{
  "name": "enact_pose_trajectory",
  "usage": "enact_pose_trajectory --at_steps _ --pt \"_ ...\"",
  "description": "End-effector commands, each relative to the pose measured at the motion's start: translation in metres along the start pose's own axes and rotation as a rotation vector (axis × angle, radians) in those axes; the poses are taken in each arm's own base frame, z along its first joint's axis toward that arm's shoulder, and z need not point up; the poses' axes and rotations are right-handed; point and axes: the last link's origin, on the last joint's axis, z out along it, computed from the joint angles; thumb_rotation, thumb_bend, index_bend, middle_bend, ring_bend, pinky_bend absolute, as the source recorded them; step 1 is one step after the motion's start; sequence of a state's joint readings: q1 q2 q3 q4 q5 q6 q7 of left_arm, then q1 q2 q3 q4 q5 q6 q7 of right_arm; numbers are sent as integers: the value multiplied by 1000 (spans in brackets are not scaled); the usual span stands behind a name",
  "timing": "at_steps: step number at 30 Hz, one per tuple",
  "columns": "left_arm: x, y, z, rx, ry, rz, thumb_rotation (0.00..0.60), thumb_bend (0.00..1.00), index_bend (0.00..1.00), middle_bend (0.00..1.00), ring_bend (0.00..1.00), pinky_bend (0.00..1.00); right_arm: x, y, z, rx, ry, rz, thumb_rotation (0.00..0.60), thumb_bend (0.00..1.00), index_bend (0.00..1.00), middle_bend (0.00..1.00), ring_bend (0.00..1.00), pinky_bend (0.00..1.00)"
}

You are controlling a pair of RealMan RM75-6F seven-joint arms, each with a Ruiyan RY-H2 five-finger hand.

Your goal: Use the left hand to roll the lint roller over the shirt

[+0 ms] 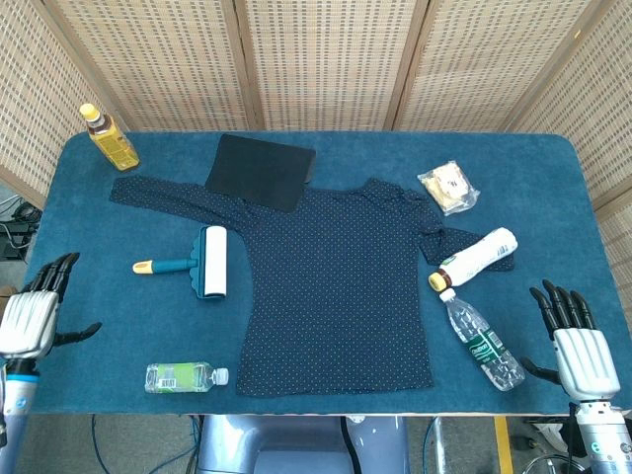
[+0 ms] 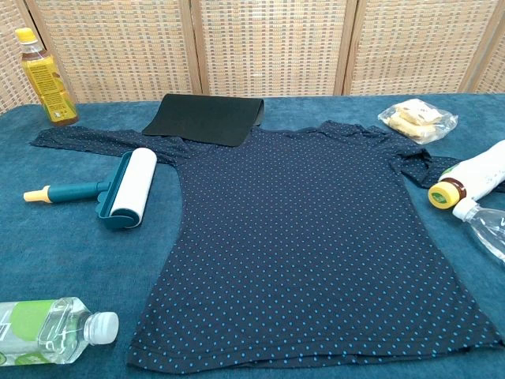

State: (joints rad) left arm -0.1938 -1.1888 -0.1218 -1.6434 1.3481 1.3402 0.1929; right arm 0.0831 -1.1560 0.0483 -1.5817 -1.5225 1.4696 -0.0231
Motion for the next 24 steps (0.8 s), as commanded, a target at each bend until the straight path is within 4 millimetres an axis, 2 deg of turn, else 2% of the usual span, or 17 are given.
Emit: enact_pose_trajectory --at_steps 1,4,7,11,15,19,24 --pt "6 7 27 -21 -22 -5 600 132 33 490 429 566 0 1 0 -3 2 1 600 88 0 0 0 0" --pt "8 15 45 -40 -58 -9 600 228 159 700 582 665 0 1 1 -6 3 2 600 88 0 0 0 0" --pt "8 21 61 -51 -106 -4 600 294 297 776 644 695 -1 3 2 -11 -1 2 600 88 0 0 0 0" --pt "5 27 85 -54 -173 24 600 296 429 802 664 699 -3 6 3 -22 -8 0 600 88 0 0 0 0" --pt "-3 34 110 -53 -243 62 600 296 441 812 673 701 -4 10 4 -37 -12 -2 600 88 0 0 0 0" --pt "-11 37 128 -48 -283 128 600 295 393 816 676 704 -4 13 6 -49 -13 -2 600 88 0 0 0 0" --pt "-22 41 141 -43 -309 187 600 296 350 816 676 704 -5 15 7 -54 -11 -3 600 87 0 0 0 0"
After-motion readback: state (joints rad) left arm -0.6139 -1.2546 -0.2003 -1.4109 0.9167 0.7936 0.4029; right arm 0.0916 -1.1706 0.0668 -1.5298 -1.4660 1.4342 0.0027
